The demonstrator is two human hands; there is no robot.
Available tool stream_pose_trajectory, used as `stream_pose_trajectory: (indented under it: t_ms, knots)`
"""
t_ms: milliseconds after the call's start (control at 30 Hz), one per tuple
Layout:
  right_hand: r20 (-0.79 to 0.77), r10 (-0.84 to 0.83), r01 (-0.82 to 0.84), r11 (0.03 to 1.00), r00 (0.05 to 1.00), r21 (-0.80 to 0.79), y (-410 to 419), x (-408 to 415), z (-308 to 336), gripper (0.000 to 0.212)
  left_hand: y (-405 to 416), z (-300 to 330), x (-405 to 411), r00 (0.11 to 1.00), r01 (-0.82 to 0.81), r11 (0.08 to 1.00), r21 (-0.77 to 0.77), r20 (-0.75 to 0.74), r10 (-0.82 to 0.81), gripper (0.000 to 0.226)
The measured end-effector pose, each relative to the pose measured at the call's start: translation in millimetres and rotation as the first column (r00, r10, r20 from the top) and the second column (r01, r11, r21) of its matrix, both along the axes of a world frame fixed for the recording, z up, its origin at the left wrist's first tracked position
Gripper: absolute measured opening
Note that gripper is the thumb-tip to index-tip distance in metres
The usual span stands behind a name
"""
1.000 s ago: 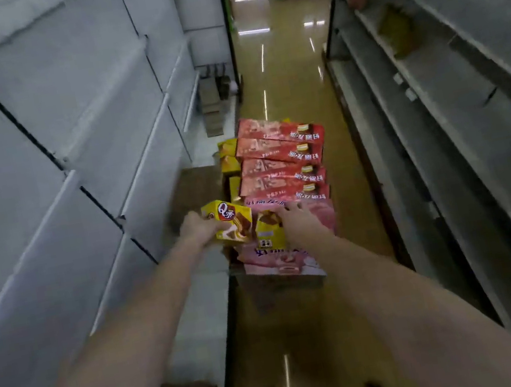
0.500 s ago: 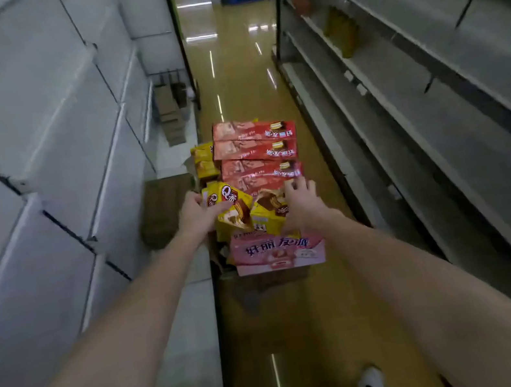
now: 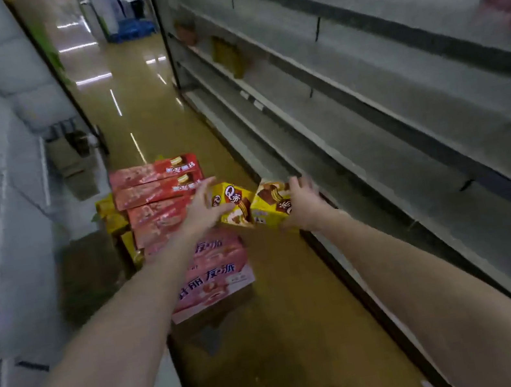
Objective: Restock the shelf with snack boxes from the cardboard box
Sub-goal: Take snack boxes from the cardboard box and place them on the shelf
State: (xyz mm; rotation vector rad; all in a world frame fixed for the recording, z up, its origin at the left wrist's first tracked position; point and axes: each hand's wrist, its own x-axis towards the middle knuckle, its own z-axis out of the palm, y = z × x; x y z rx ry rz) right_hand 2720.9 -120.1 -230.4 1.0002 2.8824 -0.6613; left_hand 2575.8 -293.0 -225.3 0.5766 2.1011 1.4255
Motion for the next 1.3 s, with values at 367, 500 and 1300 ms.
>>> stream_pose_trajectory:
  t_ms: [367,500,1300]
  knots:
    - [-0.175,-0.21,0.202,0.977,0.962,-0.061,121.0,99.5,33.9,0.104,151.4,39.2,56.9,0.992,0.125,0.992,0.03,-0.004,-0.125,0.052]
    - [-0.273,-0.288,0.27,0.957,0.918,-0.103,157.9,131.7,55.7,0.116,204.3,62.0,73.3,0.987,0.128,0.983,0.128,0.085,-0.14,0.051]
    - [-0.449,-0.644,0.731,0.682,0.619,0.03,216.0,200.0,166.9,0.12,395.5,169.0,131.1,0.755,0.56,0.7,0.444,0.073,-0.651,0.042]
